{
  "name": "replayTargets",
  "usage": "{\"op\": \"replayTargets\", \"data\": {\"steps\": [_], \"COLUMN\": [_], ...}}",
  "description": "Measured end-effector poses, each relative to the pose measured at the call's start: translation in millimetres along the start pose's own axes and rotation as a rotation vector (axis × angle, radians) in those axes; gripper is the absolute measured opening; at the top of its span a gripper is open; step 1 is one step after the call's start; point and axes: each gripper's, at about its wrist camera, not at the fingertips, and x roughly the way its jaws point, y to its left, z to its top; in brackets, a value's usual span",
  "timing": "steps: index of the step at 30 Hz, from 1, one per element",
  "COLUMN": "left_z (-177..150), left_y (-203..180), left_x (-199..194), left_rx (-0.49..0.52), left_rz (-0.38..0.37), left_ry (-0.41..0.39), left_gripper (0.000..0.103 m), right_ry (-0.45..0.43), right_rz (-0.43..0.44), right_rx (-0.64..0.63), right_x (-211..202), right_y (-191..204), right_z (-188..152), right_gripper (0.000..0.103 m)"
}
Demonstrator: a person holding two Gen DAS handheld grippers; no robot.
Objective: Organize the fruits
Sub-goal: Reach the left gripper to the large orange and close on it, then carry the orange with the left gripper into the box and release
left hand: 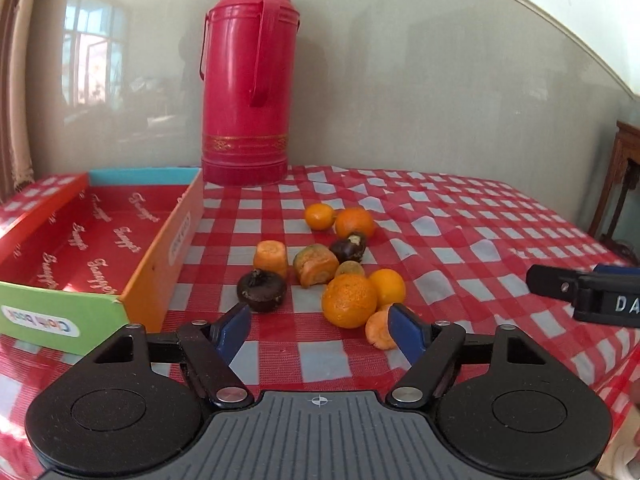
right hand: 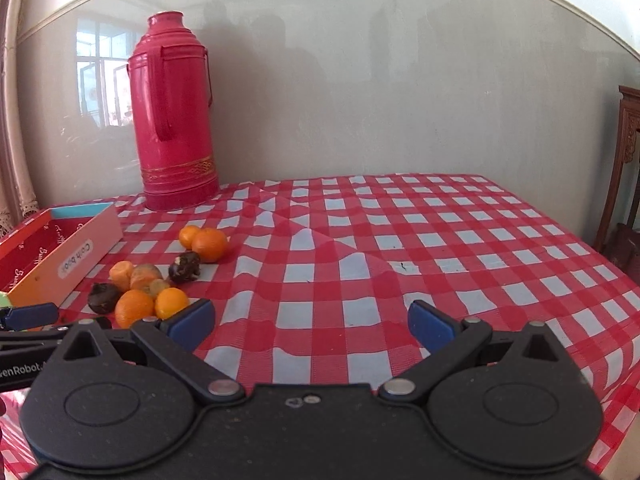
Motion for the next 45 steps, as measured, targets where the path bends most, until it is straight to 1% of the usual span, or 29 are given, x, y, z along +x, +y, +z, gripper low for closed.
{"op": "replayTargets", "data": {"steps": [4, 5, 7, 9, 12, 14, 16, 20, 25, 28, 32, 35, 37, 39, 43, 44, 45], "left_z": [4, 5, 6, 7, 7, 6, 6, 6, 6, 10, 20, 30, 34, 36, 33, 31, 29], "left_y": [-4, -4, -3, 0, 2, 2, -3, -7, -6, 1, 19, 40, 58, 78, 116, 122, 127], "left_x": [16, 22, 31, 37, 47, 53, 56, 60, 56, 48, 28, 9, -1, -6, -3, -5, -7], "left_rx": [-0.011, -0.018, -0.042, -0.085, -0.130, -0.161, -0.146, -0.152, -0.138, -0.149, -0.134, -0.113, -0.100, -0.105, -0.124, -0.134, -0.144], "left_rz": [-0.016, -0.020, -0.034, -0.058, -0.080, -0.111, -0.107, -0.117, -0.112, -0.099, -0.043, 0.039, 0.102, 0.161, 0.276, 0.299, 0.309], "left_ry": [0.009, 0.020, 0.044, 0.057, 0.078, 0.090, 0.081, 0.080, 0.076, 0.045, -0.040, -0.116, -0.146, -0.149, -0.103, -0.103, -0.098], "left_gripper": [0.075, 0.074, 0.061, 0.057, 0.056, 0.052, 0.046, 0.038, 0.038, 0.038, 0.038, 0.038, 0.038, 0.038, 0.039, 0.039, 0.044], "right_ry": [0.032, 0.040, 0.047, 0.044, 0.047, 0.051, 0.051, 0.051, 0.052, 0.051, 0.054, 0.058, 0.062, 0.067, 0.066, 0.062, 0.058], "right_rz": [0.007, 0.009, 0.010, 0.003, -0.008, -0.009, -0.013, -0.017, -0.026, -0.026, -0.017, -0.003, 0.013, 0.034, 0.085, 0.095, 0.101], "right_rx": [0.015, 0.022, 0.031, 0.030, 0.034, 0.043, 0.043, 0.030, 0.040, 0.044, 0.037, 0.027, 0.019, 0.009, -0.020, -0.029, -0.038], "right_x": [12, 13, 16, 18, 21, 23, 24, 23, 23, 24, 25, 26, 27, 28, 27, 27, 26], "right_y": [-2, -3, -3, -3, -7, -9, -10, -8, -9, -8, -2, 6, 14, 23, 43, 48, 53], "right_z": [-2, -3, -3, -2, -1, -1, -1, -3, -3, -3, -3, -3, -3, -3, -3, -3, -3], "right_gripper": [0.097, 0.097, 0.097, 0.097, 0.097, 0.097, 0.097, 0.097, 0.097, 0.097, 0.097, 0.097, 0.097, 0.097, 0.097, 0.097, 0.097]}}
